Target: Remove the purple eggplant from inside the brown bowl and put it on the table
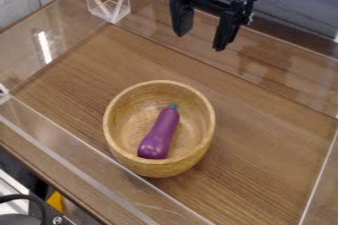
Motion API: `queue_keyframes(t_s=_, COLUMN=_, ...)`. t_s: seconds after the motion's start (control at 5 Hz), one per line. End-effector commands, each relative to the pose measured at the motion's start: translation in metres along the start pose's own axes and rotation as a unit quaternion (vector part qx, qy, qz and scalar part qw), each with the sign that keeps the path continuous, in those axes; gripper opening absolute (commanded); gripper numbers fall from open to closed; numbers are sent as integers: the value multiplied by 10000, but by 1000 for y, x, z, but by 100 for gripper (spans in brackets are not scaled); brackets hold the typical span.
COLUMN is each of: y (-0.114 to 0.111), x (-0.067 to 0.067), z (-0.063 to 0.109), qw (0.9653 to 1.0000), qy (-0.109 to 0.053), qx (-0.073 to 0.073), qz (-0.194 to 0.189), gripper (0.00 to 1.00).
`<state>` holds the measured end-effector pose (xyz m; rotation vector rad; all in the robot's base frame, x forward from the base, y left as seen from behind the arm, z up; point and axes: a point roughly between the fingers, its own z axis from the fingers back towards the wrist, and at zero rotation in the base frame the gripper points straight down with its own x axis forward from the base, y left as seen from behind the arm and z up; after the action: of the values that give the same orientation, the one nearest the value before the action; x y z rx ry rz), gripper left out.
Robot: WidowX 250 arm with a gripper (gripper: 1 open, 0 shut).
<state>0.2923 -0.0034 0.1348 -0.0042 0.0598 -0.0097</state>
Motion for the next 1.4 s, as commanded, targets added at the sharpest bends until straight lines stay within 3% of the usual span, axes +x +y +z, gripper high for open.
queue_keyframes(t_s=0.0, y=0, x=-3, z=-6, qw=10000, qy=83, qx=-33, qz=28, gripper=100)
queue_keyframes(t_s=0.2, y=3, x=-20, z=-14, qw=9997, qy=149, qx=-124, qz=164, gripper=100)
queue_keyframes(t_s=0.6, y=20, x=-60, z=-27, qw=9996, qy=78, qx=-165, qz=200, gripper=100)
queue_keyframes(t_s=1.0, y=27, x=-77, z=-46, qw=9996, qy=-78, qx=-229, qz=169, gripper=100)
queue_keyframes(t_s=1.2, y=27, x=-75, z=-55, qw=9994, qy=-196, qx=-270, qz=128, gripper=100)
